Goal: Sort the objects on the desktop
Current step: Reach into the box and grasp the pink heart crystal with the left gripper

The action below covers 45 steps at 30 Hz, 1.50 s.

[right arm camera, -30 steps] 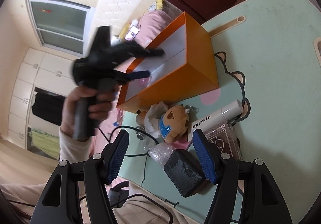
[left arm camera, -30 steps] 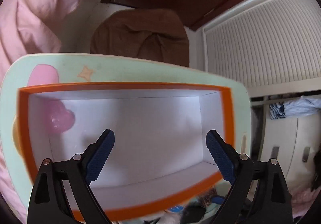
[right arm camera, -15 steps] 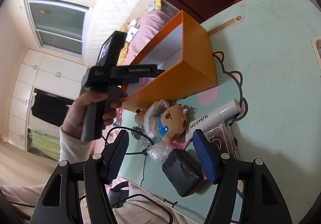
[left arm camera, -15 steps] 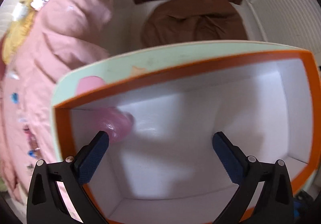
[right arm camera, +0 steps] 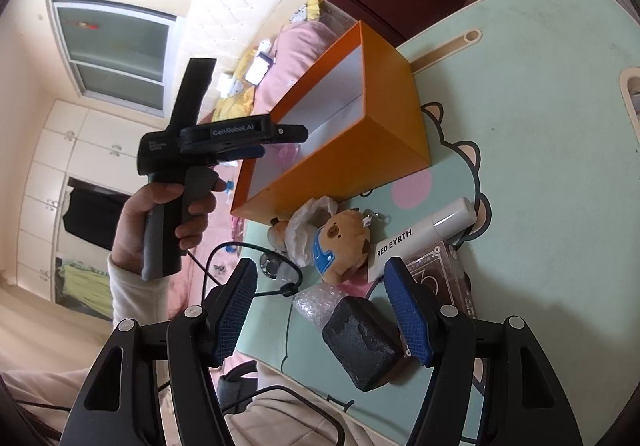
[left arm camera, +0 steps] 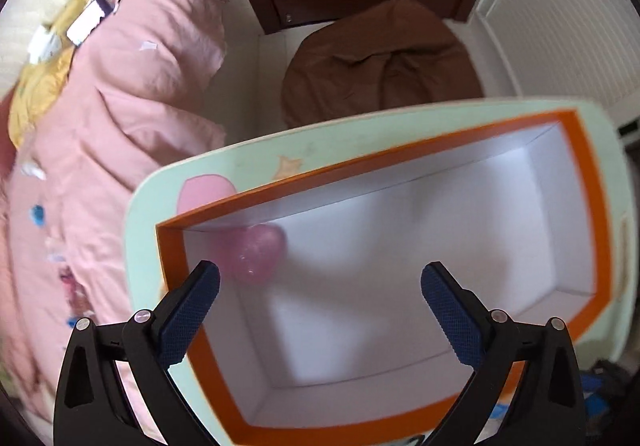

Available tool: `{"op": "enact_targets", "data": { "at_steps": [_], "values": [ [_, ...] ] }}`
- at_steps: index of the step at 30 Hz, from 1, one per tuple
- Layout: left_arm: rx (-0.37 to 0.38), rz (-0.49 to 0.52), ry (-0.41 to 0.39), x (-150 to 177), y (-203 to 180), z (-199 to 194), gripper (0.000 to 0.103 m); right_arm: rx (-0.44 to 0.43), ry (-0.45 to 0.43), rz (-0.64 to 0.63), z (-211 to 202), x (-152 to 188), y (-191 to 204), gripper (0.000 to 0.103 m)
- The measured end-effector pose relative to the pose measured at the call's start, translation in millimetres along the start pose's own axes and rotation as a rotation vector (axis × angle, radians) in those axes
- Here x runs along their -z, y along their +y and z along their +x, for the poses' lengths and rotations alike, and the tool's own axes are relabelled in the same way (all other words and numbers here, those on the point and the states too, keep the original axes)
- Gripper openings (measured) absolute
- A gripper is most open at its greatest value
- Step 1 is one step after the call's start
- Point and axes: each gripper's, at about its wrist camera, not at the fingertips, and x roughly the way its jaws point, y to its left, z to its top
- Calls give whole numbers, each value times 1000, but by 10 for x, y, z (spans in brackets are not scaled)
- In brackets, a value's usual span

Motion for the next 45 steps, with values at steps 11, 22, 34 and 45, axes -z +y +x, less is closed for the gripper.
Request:
{"op": "enact_targets", "data": {
  "at_steps": [11, 22, 34, 45],
  "values": [
    [-38, -53, -43, 86, 63, 80, 59, -1, 14, -7, 21, 1, -1, 66],
    [40, -203, -20, 94, 394, -85, 37, -5, 20, -10, 19, 5, 3, 66],
    [-108, -97, 25, 19, -34, 165, 66, -6, 21, -5, 2, 3, -16, 66],
    [107, -128, 20, -17, -75, 93, 102, -11, 19, -8, -26, 27, -3, 66]
  ]
}}
